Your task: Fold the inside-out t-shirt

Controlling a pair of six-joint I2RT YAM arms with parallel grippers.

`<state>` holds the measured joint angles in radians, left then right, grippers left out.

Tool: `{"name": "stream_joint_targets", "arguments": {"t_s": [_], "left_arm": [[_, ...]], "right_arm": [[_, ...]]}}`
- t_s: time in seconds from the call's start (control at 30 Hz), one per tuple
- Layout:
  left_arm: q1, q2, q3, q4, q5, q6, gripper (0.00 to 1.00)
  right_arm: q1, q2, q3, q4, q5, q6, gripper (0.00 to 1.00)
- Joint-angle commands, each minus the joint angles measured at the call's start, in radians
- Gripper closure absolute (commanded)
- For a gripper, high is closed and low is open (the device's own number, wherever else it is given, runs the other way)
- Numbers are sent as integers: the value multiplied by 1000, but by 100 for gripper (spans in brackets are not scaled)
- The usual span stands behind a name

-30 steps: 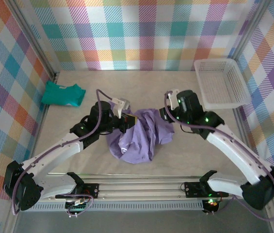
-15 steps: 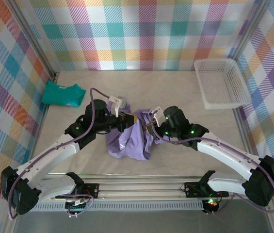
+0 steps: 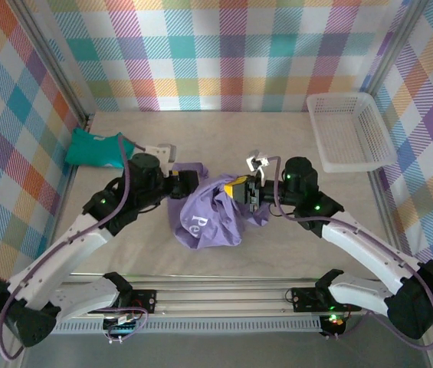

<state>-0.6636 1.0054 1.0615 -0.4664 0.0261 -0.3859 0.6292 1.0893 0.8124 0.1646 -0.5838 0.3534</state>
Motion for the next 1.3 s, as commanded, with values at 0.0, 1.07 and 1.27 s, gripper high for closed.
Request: {"name": "stream_joint_targets", "arguments": {"t_s": [0.0, 1.07, 1.27], "left_arm": [[-31, -55, -51, 51, 246, -29, 34], [75, -56, -173, 619, 687, -36, 100], [78, -68, -127, 528, 633, 42, 100]], "right_arm": [[1, 1, 18, 63, -13, 40, 100], [154, 17, 405, -837, 860, -156, 60], [282, -73, 329, -650, 674, -423, 37]]}}
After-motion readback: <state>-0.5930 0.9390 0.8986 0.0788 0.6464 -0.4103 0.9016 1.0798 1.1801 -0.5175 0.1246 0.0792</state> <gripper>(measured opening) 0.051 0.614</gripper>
